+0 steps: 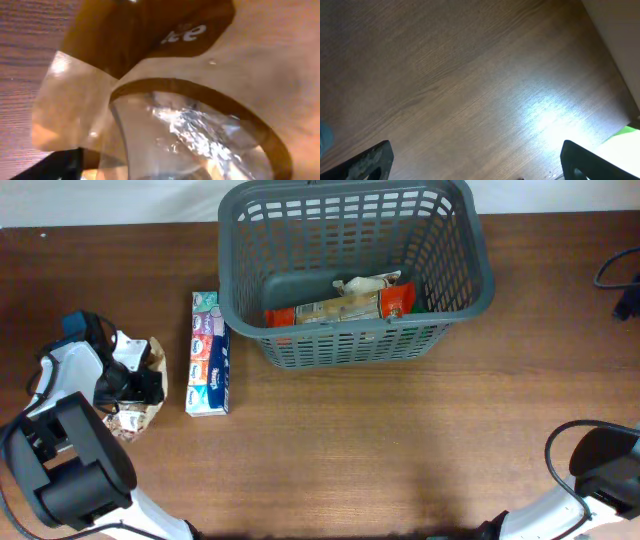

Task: Pack container
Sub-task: 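Lift the snack bag and carry it over the basket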

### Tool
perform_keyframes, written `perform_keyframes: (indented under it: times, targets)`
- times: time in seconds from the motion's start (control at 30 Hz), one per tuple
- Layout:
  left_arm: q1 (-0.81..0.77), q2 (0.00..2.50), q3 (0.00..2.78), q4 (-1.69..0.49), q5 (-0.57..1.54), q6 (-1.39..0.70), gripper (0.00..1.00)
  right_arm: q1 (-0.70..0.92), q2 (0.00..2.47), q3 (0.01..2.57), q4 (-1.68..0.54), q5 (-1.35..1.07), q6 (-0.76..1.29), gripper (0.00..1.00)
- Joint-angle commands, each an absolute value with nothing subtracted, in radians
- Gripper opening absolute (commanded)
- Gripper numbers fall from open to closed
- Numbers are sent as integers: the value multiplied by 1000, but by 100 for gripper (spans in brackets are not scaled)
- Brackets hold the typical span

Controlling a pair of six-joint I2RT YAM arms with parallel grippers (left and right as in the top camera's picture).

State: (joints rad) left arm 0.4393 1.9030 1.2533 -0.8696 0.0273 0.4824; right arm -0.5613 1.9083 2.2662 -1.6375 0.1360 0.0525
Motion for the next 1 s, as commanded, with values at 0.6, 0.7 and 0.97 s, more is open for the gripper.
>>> perform_keyframes:
  times: [0.6, 0.7, 0.97]
  targets:
    - [442, 1916, 1374, -892, 38, 320, 2, -564, 1904, 2261, -1634, 131, 61, 99]
    - [442, 1907, 1493, -944, 38, 277, 2, -564, 1904, 2261, -1634, 131, 61, 99]
    - [440, 1842, 1972, -1032, 236, 133, 2, -564, 1904, 2261, -1634, 131, 61, 99]
